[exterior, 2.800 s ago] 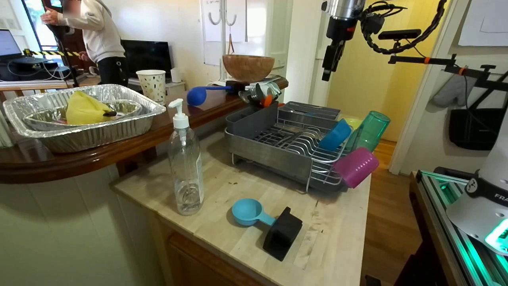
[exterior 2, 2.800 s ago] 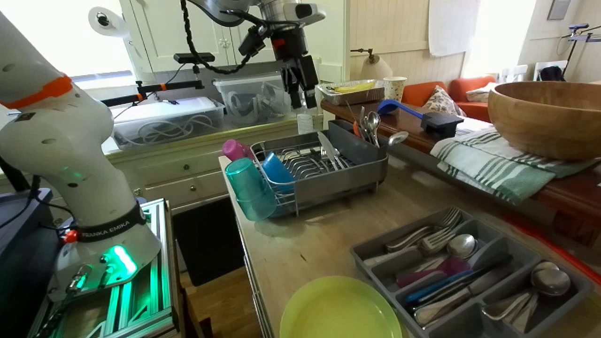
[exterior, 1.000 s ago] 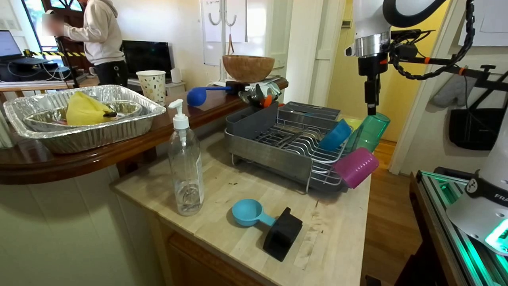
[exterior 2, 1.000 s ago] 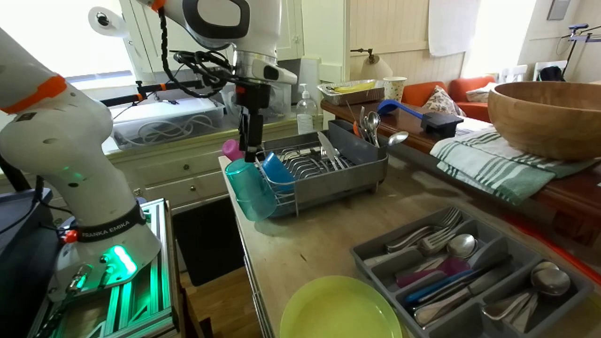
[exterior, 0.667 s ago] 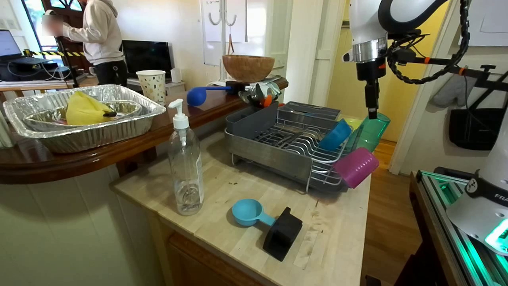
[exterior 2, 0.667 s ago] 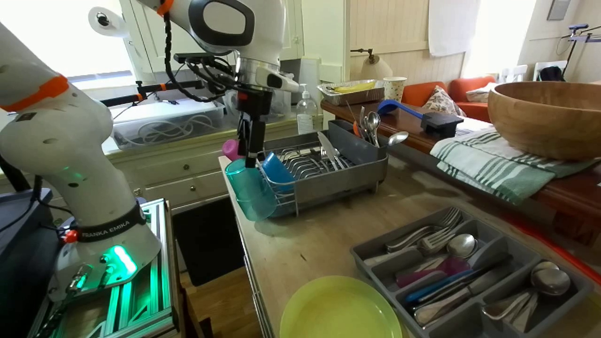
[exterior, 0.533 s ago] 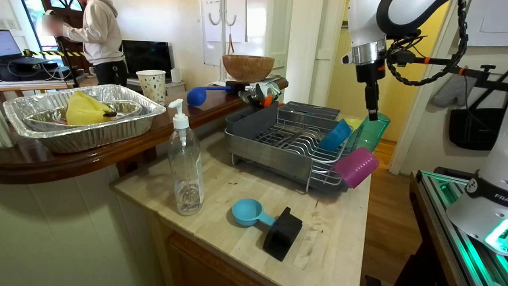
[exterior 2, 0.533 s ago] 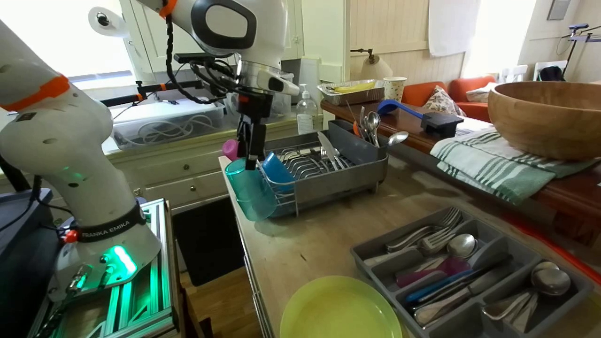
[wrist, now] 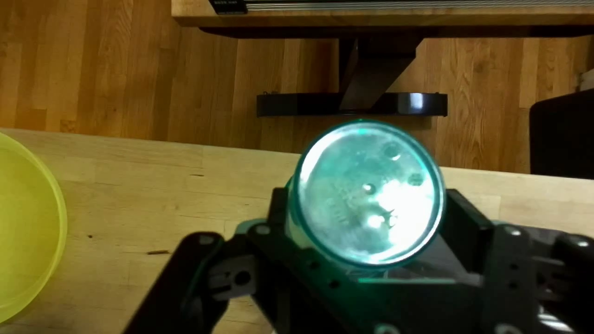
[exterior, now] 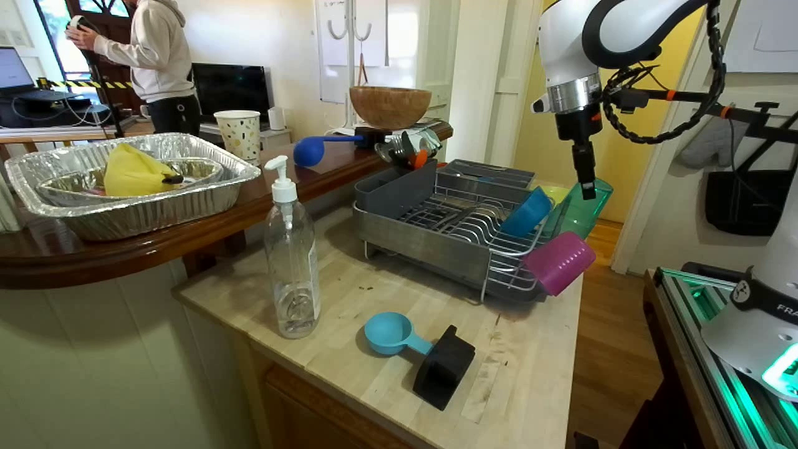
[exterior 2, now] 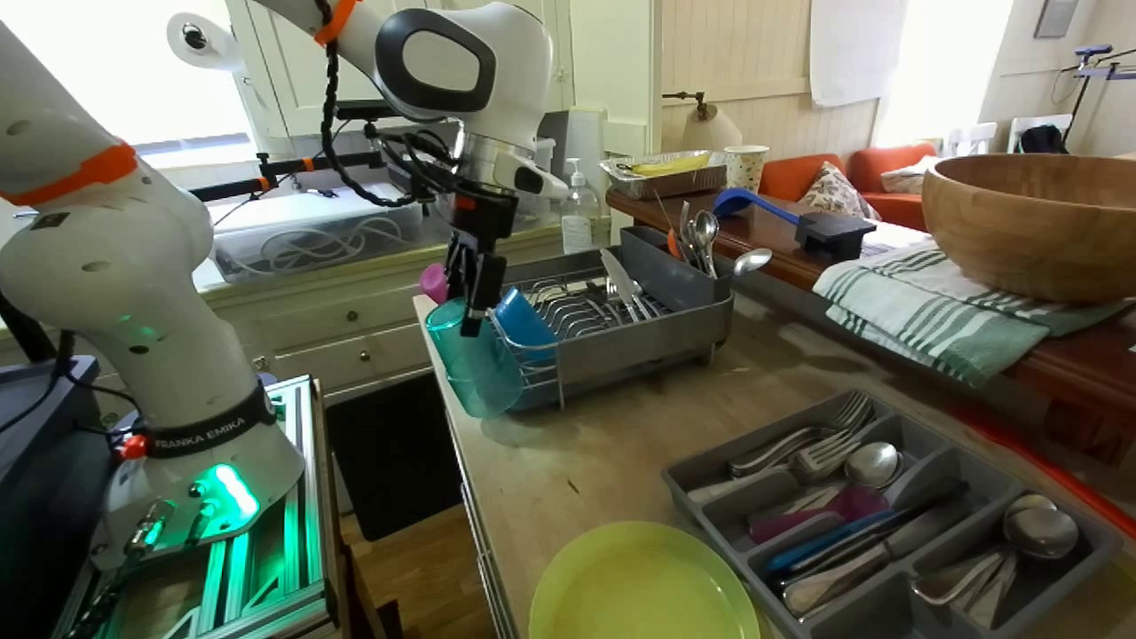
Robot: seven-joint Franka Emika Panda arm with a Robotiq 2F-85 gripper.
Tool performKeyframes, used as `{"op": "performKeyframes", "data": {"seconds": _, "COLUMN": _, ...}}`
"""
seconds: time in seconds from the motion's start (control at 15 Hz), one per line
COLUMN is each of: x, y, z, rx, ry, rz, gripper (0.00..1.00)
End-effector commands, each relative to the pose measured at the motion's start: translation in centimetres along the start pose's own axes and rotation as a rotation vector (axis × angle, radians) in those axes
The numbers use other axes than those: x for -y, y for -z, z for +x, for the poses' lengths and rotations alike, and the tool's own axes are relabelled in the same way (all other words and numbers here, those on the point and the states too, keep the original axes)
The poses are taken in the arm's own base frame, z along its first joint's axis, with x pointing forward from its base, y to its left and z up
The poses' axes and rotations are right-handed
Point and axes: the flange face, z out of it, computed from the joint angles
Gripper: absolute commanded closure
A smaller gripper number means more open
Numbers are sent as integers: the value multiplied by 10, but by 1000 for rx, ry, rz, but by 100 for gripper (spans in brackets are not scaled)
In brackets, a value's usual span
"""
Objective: Place the green cup between the drying rack and the cutlery rack and place it right side up
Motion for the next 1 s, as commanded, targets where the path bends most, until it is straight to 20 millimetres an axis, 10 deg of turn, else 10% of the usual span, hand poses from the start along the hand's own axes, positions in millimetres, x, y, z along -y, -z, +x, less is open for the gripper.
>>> {"op": "performKeyframes", "data": {"seconds": 0.0, "x": 0, "y": -4, "z": 5, "rx": 11, "ry": 32, "rz": 19, "gripper": 50}}
{"op": "performKeyframes", "data": {"seconds": 0.93, "x": -14, "y": 21, "z": -13, "rx": -50, "ry": 55, "rz": 118, "gripper": 50}}
